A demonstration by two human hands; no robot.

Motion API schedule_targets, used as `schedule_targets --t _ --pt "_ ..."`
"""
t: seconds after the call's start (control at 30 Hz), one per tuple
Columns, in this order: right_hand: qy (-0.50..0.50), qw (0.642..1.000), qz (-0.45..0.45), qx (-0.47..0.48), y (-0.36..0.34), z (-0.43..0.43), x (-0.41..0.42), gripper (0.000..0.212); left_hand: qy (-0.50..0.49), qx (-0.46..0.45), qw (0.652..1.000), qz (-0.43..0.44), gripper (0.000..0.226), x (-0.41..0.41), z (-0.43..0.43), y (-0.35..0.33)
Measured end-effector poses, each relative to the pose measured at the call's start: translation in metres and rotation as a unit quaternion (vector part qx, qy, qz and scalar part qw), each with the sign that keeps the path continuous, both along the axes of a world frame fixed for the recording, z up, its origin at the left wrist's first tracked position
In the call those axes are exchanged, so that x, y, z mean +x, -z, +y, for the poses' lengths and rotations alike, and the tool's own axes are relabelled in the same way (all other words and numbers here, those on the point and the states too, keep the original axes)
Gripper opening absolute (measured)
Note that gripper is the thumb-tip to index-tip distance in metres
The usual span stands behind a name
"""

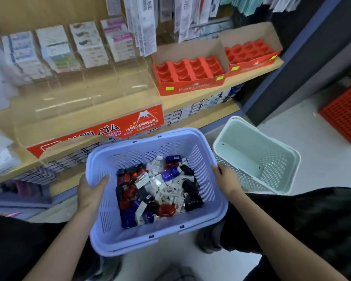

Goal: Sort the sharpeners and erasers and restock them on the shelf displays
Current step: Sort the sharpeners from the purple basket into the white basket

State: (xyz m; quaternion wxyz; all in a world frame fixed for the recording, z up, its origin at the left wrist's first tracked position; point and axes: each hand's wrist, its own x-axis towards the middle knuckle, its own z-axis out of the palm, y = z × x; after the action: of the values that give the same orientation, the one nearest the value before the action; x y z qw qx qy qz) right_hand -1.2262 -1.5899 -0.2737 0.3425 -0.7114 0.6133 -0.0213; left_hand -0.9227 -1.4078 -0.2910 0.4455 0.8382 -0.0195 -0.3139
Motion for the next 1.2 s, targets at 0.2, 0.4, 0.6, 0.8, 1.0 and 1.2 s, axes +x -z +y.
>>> schedule_targets --t 0.2,0.4,0.6,0.8,1.0,1.2 --pt "0.068 0.996 0.056 0.010 -0.003 -0.022 -0.022 0.034 0.074 -0.019 0.997 0.022 0.067 -0.014 -0.028 0.009" --pt "0.074 0.996 0.050 0.022 0.002 -0.030 -0.034 0.034 0.085 0.043 0.995 -0.012 0.075 -0.016 -0.046 0.023" --pt "0.003 0.985 0.046 -0.165 -0.023 -0.030 -0.022 0.036 0.152 0.154 0.963 -0.161 0.077 -0.031 -0.058 -0.018" --pt "-0.101 0.988 -0.077 0.090 0.006 -0.019 0.035 0.035 0.370 0.054 0.912 -0.167 0.035 -0.052 -0.067 -0.019" --pt "-0.153 0.984 0.025 0.084 0.070 -0.022 0.057 0.040 0.314 0.089 0.945 -0.037 0.035 -0.041 -0.072 0.039" --pt "-0.242 0.965 0.086 0.050 0.109 -0.037 0.072 0.056 0.429 0.104 0.888 -0.130 0.053 -0.032 -0.103 0.083"
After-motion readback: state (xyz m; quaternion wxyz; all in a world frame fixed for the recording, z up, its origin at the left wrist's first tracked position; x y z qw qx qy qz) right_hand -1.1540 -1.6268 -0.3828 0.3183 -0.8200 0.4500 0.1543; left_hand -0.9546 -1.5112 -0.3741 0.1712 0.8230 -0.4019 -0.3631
